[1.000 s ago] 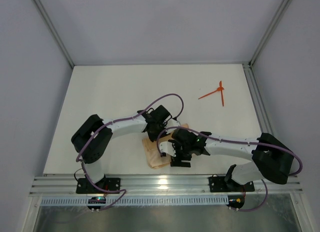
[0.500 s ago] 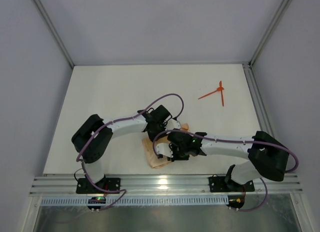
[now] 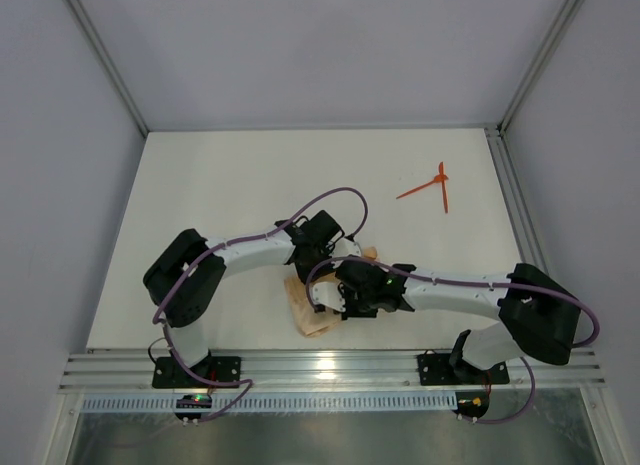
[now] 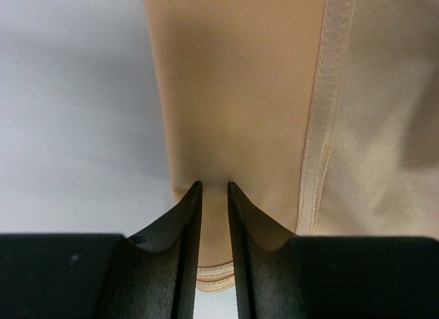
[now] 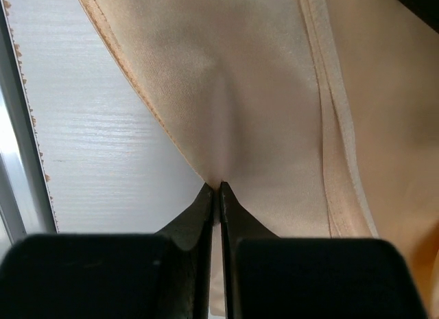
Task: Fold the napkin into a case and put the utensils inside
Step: Pick up the 2/3-rectangle-folded napkin at the center of the board, then smooth out the 2/3-rectangle-folded napkin at the center of the board.
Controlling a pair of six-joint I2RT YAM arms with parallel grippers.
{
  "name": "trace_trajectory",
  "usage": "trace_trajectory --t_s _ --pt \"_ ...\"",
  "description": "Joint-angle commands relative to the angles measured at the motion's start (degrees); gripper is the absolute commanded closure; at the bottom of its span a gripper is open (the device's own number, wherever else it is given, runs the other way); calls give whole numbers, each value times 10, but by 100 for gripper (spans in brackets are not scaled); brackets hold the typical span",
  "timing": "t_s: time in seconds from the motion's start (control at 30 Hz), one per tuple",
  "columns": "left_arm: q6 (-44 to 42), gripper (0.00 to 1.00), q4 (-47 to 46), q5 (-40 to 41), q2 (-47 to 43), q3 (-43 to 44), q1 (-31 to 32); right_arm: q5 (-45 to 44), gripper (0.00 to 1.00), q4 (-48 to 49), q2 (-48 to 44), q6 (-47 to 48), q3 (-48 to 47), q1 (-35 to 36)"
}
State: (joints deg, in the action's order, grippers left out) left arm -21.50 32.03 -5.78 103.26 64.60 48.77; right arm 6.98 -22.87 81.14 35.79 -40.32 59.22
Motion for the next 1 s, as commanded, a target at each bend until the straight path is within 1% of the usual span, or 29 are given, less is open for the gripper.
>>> trace_trajectory --t_s 0.0,0.3,0.43,0.53,0.57,0.63,0.7,0.8,0.83,0.97 --pt "-2 77 8 2 41 -22 -1 5 97 40 -29 -26 -27 -9" --pt "-2 77 4 4 42 -27 -1 36 97 75 -37 -56 -28 -38" --pt "-7 77 3 9 43 -29 -1 51 97 65 -47 -59 -33 -56" --pt "-7 77 4 9 42 -29 -1 37 97 47 -42 -60 -42 -58" --pt "-7 77 4 9 42 -29 -1 33 96 43 -42 -63 -44 -57" --pt "-8 77 5 9 43 -29 -1 28 92 35 -45 -69 -42 -58" --pt "-9 77 5 11 45 -29 -1 32 90 35 -49 -82 -36 -58" --pt "-11 77 5 14 45 -31 -1 46 91 41 -70 -108 -35 -57" --pt "-12 77 4 14 44 -31 -1 51 93 42 -76 -114 -34 -59" --pt "-11 77 3 12 43 -32 -1 83 94 53 -99 -158 -21 -66"
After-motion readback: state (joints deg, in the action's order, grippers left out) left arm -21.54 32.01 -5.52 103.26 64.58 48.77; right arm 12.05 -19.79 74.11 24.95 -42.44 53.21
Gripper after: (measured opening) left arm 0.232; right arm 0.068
